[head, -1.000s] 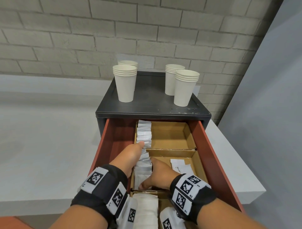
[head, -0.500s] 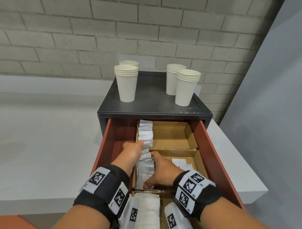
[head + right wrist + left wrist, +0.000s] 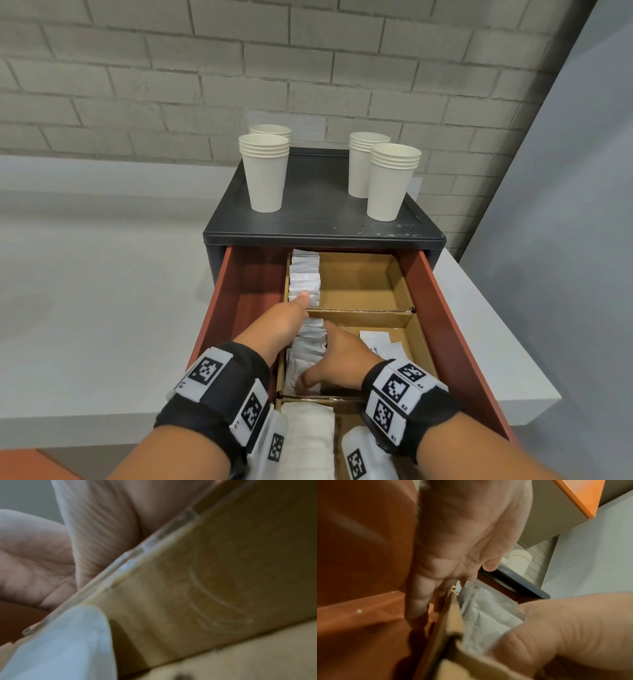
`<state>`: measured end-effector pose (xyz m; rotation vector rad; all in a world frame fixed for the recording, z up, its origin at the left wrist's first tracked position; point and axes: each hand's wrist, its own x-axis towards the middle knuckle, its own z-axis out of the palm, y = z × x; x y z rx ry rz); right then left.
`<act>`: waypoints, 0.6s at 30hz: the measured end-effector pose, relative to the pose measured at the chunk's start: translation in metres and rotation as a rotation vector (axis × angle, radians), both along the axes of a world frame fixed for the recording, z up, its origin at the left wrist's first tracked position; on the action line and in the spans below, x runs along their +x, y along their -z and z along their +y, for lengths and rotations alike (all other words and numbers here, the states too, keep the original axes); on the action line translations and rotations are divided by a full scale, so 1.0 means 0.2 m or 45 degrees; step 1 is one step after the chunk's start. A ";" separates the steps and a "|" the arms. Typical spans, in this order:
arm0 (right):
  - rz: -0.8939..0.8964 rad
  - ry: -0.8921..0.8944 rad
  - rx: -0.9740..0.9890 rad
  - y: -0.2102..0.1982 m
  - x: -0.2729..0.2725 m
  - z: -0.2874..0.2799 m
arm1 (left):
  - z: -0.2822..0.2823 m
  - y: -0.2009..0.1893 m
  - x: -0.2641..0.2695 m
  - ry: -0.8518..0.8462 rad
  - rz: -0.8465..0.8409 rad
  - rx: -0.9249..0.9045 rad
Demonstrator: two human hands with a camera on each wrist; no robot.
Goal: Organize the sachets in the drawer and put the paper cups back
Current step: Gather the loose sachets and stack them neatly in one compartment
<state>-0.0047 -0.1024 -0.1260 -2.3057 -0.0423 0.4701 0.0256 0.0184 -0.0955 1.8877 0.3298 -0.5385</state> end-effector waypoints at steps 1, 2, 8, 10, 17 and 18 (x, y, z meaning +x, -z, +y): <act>-0.009 0.039 0.008 0.00 0.01 0.01 | 0.00 0.00 0.00 -0.041 -0.011 -0.035; -0.017 0.089 0.025 0.00 0.01 0.01 | 0.00 0.00 0.01 -0.087 -0.021 -0.068; 0.013 0.125 0.066 -0.02 0.01 0.02 | 0.01 0.01 0.05 -0.308 0.005 -0.193; 0.048 0.071 0.032 -0.03 -0.01 0.00 | 0.01 0.02 0.05 -0.287 0.023 -0.201; 0.096 -0.042 -0.011 -0.07 -0.03 0.01 | 0.00 0.04 0.04 -0.196 0.072 -0.263; 0.094 -0.042 -0.007 -0.07 -0.03 0.02 | 0.00 0.04 0.04 -0.191 0.071 -0.278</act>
